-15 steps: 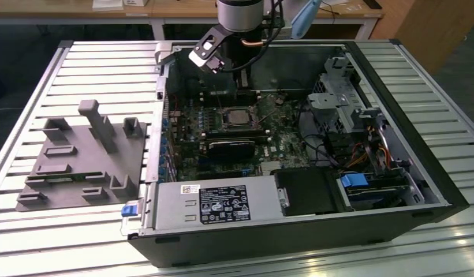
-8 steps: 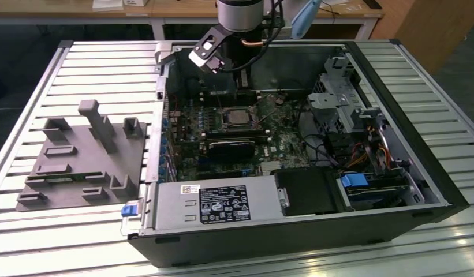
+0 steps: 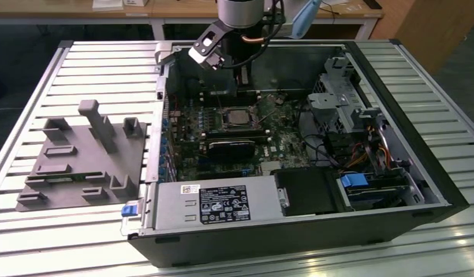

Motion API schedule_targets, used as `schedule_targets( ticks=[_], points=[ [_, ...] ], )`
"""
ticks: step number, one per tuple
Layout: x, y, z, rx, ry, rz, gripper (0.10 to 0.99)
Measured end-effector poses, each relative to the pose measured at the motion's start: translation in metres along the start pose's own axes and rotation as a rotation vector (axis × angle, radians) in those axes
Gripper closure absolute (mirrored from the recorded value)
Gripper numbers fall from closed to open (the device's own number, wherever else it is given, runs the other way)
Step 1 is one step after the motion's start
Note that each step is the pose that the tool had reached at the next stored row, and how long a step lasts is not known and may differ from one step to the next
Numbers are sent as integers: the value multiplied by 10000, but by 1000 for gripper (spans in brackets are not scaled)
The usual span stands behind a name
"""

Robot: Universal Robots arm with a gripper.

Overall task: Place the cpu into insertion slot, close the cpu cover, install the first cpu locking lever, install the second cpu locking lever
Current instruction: 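Close the cpu cover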

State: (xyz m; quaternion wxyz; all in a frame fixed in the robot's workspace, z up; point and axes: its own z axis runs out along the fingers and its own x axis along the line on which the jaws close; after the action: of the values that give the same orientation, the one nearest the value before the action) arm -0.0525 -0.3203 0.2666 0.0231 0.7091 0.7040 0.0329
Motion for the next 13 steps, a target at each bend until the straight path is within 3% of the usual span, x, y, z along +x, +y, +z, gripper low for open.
schedule_targets(
  ticks=[5,13],
  points=[
    [0,43,1,3,-4,0,984],
    [2,314,23,4,-2,-1,984]
  ],
)
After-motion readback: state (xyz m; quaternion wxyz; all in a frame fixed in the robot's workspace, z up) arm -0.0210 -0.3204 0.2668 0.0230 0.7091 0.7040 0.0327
